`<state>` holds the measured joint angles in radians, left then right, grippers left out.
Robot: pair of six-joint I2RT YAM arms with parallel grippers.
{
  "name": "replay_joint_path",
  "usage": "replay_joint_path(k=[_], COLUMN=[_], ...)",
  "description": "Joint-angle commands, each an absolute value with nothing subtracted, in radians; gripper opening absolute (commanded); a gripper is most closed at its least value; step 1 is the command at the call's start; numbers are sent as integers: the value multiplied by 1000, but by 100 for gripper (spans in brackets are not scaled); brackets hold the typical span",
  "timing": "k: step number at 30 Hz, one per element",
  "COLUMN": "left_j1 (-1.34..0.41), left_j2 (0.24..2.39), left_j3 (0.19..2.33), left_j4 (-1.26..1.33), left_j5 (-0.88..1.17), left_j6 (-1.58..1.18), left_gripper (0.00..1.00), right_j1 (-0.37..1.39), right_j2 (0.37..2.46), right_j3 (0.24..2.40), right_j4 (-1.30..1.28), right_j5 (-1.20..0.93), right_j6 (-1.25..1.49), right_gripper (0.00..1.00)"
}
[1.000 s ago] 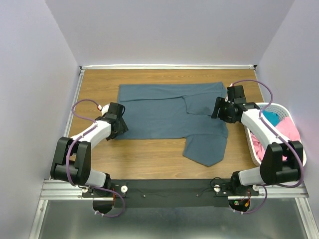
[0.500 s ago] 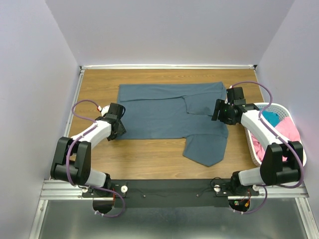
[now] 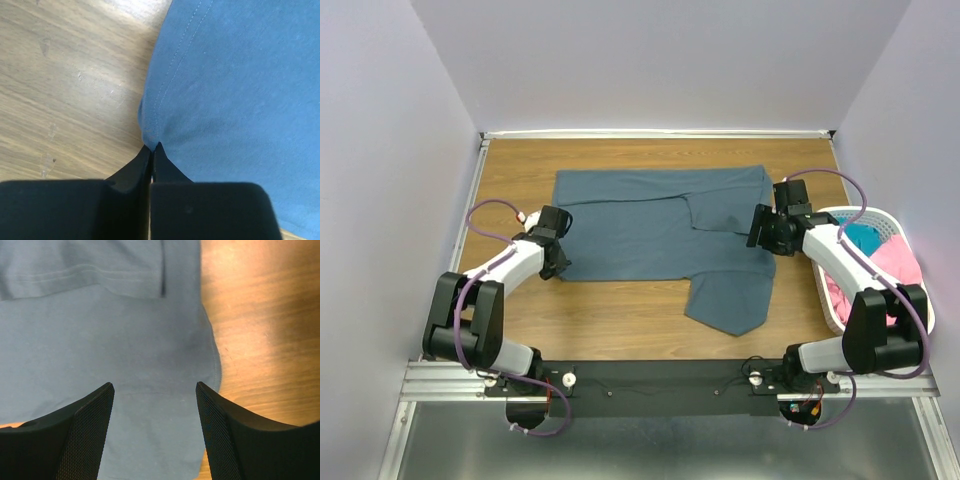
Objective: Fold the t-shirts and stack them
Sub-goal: Fold the tshirt
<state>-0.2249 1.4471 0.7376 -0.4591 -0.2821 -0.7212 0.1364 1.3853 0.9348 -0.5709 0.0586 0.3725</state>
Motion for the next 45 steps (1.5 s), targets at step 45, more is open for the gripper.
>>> replay_joint_path(k=[45], left_j1=[-114], left_j2=[1215], left_j3=[664], left_j4=[-419], left_j5=[-278], left_j6=[-664], left_gripper=[4], right_j1=[-57], right_j2=[1669], right_j3=[845], right_j4=[-144], right_j5=[-360], right_j6=[440], right_gripper=[44])
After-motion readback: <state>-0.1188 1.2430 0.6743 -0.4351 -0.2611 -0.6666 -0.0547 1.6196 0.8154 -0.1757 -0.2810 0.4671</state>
